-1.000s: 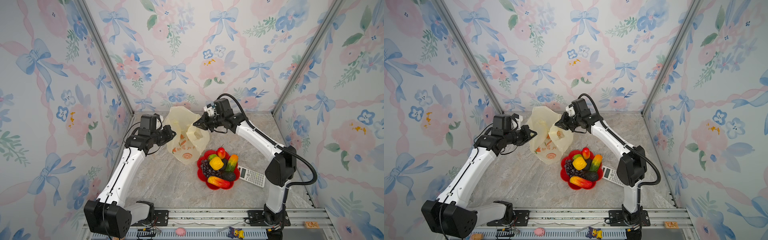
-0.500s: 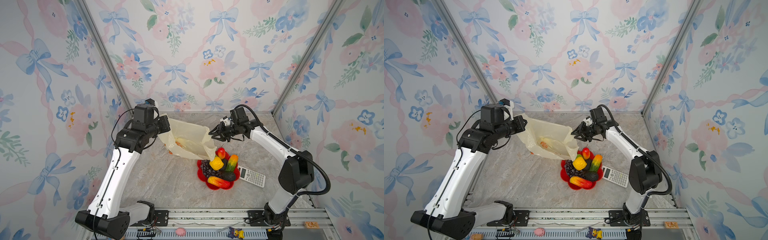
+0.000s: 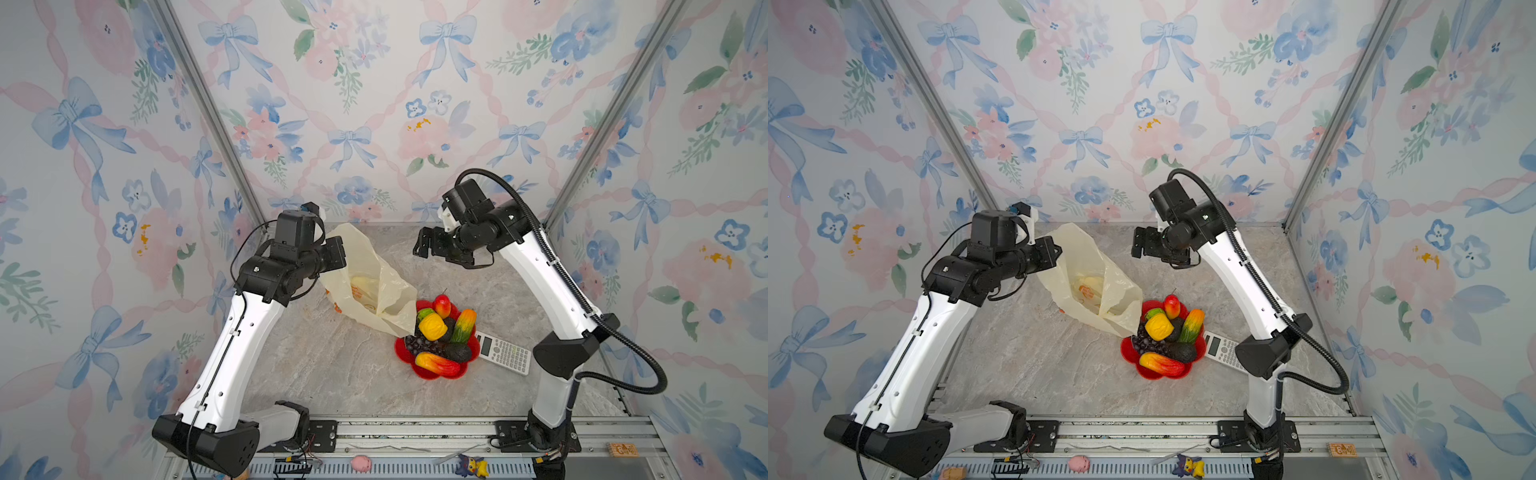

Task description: Place the fruits into the plastic bag

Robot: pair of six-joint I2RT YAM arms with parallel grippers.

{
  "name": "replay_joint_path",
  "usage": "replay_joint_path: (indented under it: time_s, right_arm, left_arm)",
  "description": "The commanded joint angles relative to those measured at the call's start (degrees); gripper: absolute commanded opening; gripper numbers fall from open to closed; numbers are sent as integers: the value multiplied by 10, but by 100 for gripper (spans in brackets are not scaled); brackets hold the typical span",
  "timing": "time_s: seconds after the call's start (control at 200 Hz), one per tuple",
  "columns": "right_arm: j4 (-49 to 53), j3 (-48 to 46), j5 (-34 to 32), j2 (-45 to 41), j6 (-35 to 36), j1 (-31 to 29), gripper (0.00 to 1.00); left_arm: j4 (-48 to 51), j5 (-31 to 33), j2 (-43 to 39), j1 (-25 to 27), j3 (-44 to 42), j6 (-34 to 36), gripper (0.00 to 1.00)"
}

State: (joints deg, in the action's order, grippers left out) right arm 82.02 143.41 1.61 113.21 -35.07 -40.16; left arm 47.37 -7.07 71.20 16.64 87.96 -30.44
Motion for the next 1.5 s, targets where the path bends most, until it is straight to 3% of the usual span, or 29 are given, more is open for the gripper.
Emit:
replay_joint_path:
  time_s: [0.0,0.135,0.225,0.545,0.81,1.03,1.275,1.495]
  right_arm:
    - [167,99,-91,87,15,-50,96]
    - [146,82,-85,104,-49,-107,96]
    - [119,48,-131,92,-79,-141,96]
    - [116,43,-212,120,-114,-199,96]
    - [37,16,-250,141,-97,-206,96]
    - [24,9,-239,165,-97,-204,96]
    - [1,-90,-245,147,-106,-194,100]
    - [-42,-242,-265,62,-108,-145,84]
  left_arm:
    - [6,-9,2,5,-3,2,0]
    - [6,-16,5,8,2,-5,0]
    - [6,-17,7,10,6,-7,0]
    - [6,-18,11,30,14,-26,0]
    - [4,-11,4,42,17,-52,0]
    - [4,-16,-2,43,20,-70,0]
    - [4,-19,-6,40,34,-85,0]
    - [4,-40,-13,11,39,-79,0]
